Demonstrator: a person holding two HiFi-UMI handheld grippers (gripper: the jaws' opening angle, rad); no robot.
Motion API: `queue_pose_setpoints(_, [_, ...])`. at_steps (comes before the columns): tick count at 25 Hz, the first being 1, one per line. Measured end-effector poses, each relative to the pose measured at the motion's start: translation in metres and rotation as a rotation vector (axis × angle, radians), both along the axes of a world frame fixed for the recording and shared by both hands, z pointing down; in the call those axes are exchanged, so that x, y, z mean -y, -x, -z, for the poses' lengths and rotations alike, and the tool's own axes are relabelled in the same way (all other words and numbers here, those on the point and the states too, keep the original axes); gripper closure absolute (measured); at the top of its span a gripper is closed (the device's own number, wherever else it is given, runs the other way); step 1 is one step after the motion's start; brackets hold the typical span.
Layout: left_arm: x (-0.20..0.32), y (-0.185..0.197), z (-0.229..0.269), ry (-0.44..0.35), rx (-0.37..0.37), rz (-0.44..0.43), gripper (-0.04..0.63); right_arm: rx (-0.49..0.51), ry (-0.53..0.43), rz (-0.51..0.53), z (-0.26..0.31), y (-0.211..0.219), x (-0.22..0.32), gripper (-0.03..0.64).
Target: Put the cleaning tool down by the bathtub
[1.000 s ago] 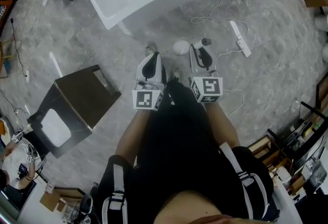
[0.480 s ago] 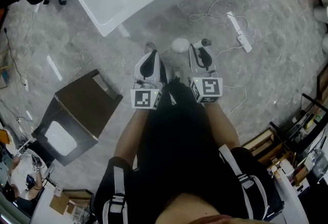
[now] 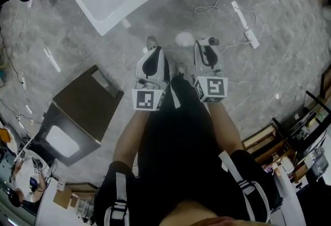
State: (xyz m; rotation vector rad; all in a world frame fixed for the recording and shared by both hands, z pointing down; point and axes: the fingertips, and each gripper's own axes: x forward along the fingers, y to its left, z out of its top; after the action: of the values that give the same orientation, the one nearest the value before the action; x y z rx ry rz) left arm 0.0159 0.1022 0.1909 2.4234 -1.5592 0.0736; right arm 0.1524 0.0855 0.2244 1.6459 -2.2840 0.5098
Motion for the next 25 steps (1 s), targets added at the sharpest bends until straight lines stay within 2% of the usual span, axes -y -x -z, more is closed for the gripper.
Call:
queue_pose_setpoints(7, [0.022, 0.008, -0.036, 0.036, -0.019, 0.001, 0.586, -0.015, 0.021, -0.008, -0.043, 0.008, 0.023, 0.528])
queue_pose_setpoints(12, [0.034, 0.016, -0.068, 0.068, 0.003, -0.001, 0.586, -0.020, 0.034, -0.009, -0.073, 0.015, 0.039, 0.528])
queue_pose_setpoints(19, [0.049, 0.024, -0.106, 0.093, 0.002, 0.026, 0.586, -0.033, 0.062, 0.003, -0.116, 0.021, 0.049, 0.528])
queue_pose_setpoints(25, [0.065, 0.027, -0.131, 0.107, 0.006, 0.016, 0.586, -0.047, 0.074, -0.002, -0.142, 0.026, 0.067, 0.528])
